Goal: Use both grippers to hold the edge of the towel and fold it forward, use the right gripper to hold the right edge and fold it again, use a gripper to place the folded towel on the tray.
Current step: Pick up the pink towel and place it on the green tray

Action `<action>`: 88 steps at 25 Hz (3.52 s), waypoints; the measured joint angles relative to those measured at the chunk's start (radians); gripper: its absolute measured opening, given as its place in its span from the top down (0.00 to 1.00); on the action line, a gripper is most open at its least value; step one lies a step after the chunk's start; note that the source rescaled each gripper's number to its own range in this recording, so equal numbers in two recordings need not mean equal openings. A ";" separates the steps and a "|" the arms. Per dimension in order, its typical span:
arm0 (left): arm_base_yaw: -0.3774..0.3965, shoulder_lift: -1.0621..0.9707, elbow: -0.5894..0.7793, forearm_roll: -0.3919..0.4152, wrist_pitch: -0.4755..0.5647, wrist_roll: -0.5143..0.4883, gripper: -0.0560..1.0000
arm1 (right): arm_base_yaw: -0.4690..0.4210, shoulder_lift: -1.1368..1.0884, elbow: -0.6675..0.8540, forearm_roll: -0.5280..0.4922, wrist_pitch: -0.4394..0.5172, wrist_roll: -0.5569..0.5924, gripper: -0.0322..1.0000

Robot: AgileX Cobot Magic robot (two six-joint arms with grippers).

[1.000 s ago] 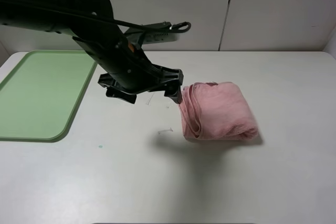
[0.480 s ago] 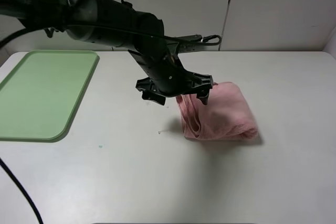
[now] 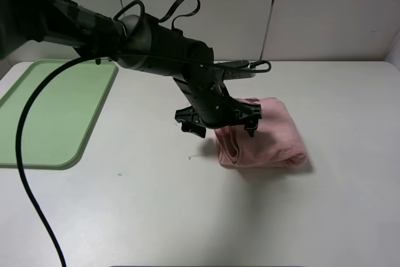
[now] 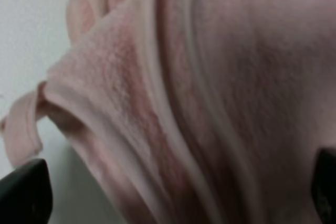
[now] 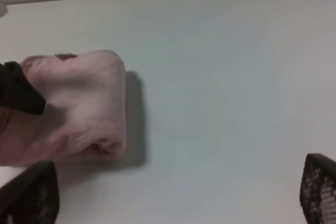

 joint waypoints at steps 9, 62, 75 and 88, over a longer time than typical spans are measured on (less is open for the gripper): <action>-0.010 0.053 0.000 -0.008 -0.138 -0.012 0.00 | 0.000 0.000 0.000 0.000 0.000 0.000 0.00; 0.088 -0.188 0.020 0.081 0.168 0.064 0.86 | 0.000 0.000 0.000 0.001 0.000 0.000 0.00; 0.285 -0.430 0.267 0.084 0.176 0.110 0.86 | 0.000 0.000 0.000 0.001 0.000 0.000 0.00; 0.574 -0.543 0.341 0.083 0.194 0.261 0.86 | 0.000 0.000 0.000 0.001 0.000 0.000 0.00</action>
